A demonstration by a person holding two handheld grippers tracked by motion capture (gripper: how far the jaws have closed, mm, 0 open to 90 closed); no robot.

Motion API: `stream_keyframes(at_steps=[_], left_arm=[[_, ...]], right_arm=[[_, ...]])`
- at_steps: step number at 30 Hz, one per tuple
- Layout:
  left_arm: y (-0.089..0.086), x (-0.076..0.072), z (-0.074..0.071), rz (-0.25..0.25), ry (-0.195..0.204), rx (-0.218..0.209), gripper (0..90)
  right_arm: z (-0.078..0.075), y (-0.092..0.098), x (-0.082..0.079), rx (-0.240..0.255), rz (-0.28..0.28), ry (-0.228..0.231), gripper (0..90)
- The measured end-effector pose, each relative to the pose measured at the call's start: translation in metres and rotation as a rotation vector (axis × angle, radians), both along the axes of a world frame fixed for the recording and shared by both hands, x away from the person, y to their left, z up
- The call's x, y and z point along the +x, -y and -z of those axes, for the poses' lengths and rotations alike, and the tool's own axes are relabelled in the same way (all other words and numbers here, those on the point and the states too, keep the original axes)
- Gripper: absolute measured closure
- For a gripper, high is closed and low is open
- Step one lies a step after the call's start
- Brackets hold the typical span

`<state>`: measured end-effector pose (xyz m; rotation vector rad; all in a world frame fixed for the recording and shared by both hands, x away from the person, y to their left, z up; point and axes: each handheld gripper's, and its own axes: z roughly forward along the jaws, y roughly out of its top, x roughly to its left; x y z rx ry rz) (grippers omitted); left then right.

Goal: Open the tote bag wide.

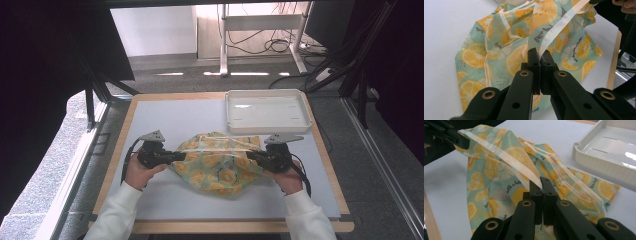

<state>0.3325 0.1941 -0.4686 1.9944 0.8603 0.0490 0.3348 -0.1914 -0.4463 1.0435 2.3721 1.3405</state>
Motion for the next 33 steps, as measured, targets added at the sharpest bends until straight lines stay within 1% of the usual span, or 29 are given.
stream_keyframes(at_steps=[3, 4, 6, 10, 13, 16, 19, 21, 24, 26, 30, 33], left_arm=[[-0.001, -0.003, 0.001, -0.001, 0.002, -0.003, 89.2], [-0.001, -0.004, 0.001, -0.002, -0.003, -0.005, 89.2], [0.000, -0.007, 0.004, 0.002, -0.002, 0.001, 89.2], [0.000, -0.012, 0.006, 0.007, -0.004, 0.004, 89.2], [-0.001, -0.015, 0.007, 0.006, -0.005, 0.002, 89.1], [-0.002, -0.016, 0.012, 0.001, -0.021, 0.008, 88.9], [-0.002, -0.017, 0.016, 0.006, -0.031, 0.019, 88.8], [-0.002, -0.018, 0.019, 0.004, -0.039, 0.020, 88.8], [-0.002, -0.019, 0.025, 0.007, -0.053, 0.036, 88.9], [-0.002, -0.020, 0.029, 0.015, -0.062, 0.049, 88.9], [-0.002, -0.021, 0.034, 0.020, -0.070, 0.058, 88.8], [-0.002, -0.022, 0.037, 0.024, -0.081, 0.067, 88.7]], right_arm=[[0.002, 0.000, -0.003, -0.001, -0.004, -0.006, 88.3], [0.002, 0.000, -0.004, 0.000, -0.005, -0.009, 88.3], [0.003, 0.001, -0.006, 0.004, -0.009, -0.014, 88.3], [0.005, 0.001, -0.011, 0.009, -0.029, -0.016, 88.3], [0.007, -0.001, -0.017, 0.003, -0.046, -0.013, 88.2], [0.012, -0.001, -0.023, -0.013, -0.050, -0.023, 88.2], [0.019, 0.000, -0.028, -0.018, -0.054, -0.042, 88.2], [0.026, 0.001, -0.031, -0.025, -0.060, -0.066, 88.2], [0.037, 0.002, -0.034, -0.044, -0.066, -0.104, 88.1], [0.040, 0.002, -0.035, -0.047, -0.067, -0.114, 88.1], [0.044, 0.003, -0.037, -0.047, -0.075, -0.131, 88.1], [0.050, 0.003, -0.040, -0.066, -0.087, -0.151, 88.2]])
